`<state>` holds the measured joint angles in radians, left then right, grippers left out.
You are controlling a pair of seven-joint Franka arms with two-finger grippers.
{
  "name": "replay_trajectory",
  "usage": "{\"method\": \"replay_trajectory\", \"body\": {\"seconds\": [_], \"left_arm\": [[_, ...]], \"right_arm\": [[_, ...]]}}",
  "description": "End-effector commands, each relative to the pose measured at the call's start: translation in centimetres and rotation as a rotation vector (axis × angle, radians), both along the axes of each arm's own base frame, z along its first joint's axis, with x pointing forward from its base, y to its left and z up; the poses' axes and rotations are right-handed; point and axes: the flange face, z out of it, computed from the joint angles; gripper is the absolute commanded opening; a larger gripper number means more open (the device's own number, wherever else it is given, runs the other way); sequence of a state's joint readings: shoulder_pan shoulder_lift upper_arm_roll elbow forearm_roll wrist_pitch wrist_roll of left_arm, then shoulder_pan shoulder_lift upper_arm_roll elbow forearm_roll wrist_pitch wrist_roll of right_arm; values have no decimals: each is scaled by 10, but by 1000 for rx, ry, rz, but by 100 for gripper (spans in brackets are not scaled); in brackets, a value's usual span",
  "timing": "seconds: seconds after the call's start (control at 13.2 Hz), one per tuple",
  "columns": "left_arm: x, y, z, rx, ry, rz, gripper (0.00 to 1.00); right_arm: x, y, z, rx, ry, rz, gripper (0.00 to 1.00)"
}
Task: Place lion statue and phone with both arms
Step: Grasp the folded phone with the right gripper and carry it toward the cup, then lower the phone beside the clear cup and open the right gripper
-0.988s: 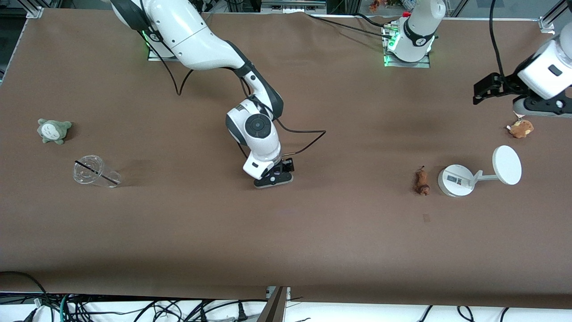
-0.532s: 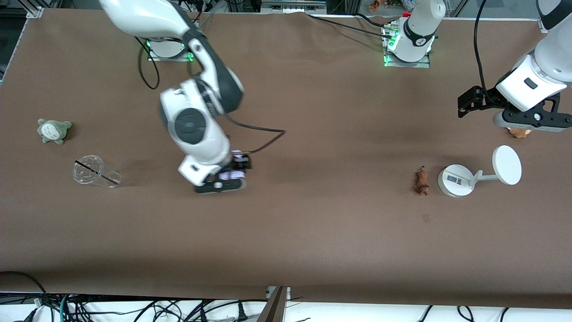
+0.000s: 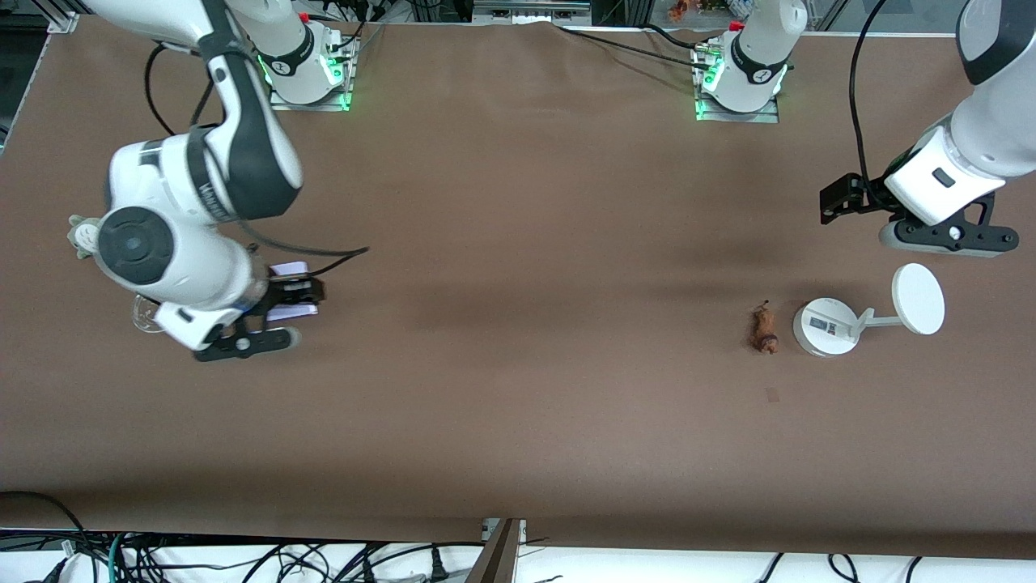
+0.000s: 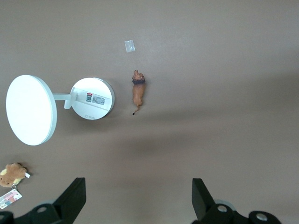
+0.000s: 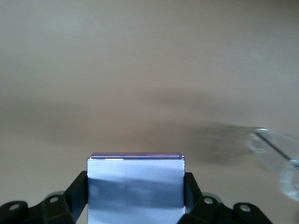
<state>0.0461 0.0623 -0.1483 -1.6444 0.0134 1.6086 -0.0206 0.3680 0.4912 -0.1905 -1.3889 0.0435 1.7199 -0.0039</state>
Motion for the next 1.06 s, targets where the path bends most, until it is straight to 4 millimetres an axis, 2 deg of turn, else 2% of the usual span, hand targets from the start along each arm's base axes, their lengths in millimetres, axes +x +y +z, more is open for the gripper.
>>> {"method": "replay_trajectory", "body": {"seconds": [0.0,0.08,0.23,0.53,0.76,0.84,0.99], "left_arm": [[0,2,7,-4,-13,16,100],[-4,7,13,-1,-16,18,100],[-10,11,19,2,-10,22,100],[-6,16,6,3,14,38,100],[-1,15,-7,2,32,36,100],[3,14,-14,0,38,27,100],[1,10,-12,-3,42,1,100]], "right_arm": [[-5,-34,-17,12,20,15,0],[-6,-50,-39,20,12,49,0],[-7,-69,-68,23,-10,62,0],[-4,-97,-123,20,-62,79,0],[0,-104,-160,47,-75,61,0],[2,-114,-173,58,-90,57,0],[6,-136,-193,60,-111,78,0]]}}
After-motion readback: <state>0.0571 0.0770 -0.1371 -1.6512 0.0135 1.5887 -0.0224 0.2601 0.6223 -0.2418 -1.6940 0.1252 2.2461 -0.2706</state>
